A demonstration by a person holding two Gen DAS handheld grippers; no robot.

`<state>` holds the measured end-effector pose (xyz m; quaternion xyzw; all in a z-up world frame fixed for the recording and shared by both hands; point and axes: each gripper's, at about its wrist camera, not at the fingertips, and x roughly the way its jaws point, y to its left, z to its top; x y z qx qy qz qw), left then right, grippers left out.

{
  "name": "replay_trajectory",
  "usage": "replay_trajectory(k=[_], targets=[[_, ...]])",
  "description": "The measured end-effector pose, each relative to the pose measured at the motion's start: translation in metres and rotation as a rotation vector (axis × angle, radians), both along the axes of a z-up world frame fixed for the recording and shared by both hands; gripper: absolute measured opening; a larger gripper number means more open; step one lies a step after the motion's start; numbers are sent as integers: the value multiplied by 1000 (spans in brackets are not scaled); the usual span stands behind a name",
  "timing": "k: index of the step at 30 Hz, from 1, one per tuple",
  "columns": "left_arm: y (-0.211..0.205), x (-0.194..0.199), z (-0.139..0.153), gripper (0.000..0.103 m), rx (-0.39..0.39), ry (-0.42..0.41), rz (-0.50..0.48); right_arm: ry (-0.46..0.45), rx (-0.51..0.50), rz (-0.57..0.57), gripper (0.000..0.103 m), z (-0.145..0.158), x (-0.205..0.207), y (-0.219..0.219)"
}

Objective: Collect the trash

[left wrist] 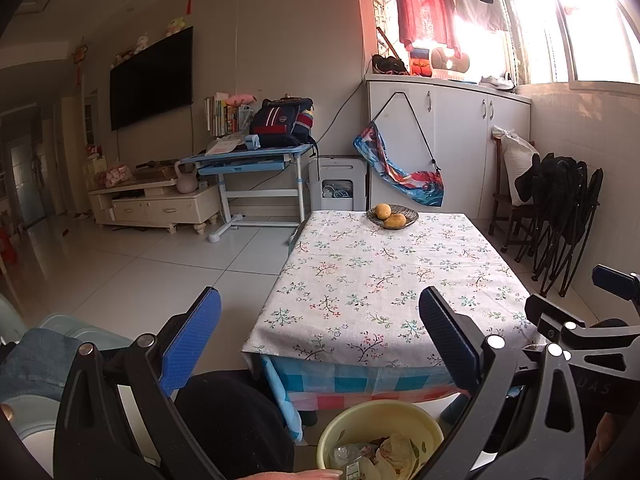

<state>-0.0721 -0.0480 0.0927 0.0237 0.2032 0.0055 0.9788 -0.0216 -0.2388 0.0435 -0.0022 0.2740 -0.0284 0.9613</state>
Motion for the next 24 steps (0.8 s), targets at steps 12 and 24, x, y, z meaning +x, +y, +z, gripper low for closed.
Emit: replay_trajectory(k=[12, 24], targets=[[0, 0, 0, 96, -1, 4, 0, 0, -1, 1, 96, 0, 0, 0], [16, 8, -10, 96, -76, 37, 21, 15, 0, -1, 96, -4, 5, -2]])
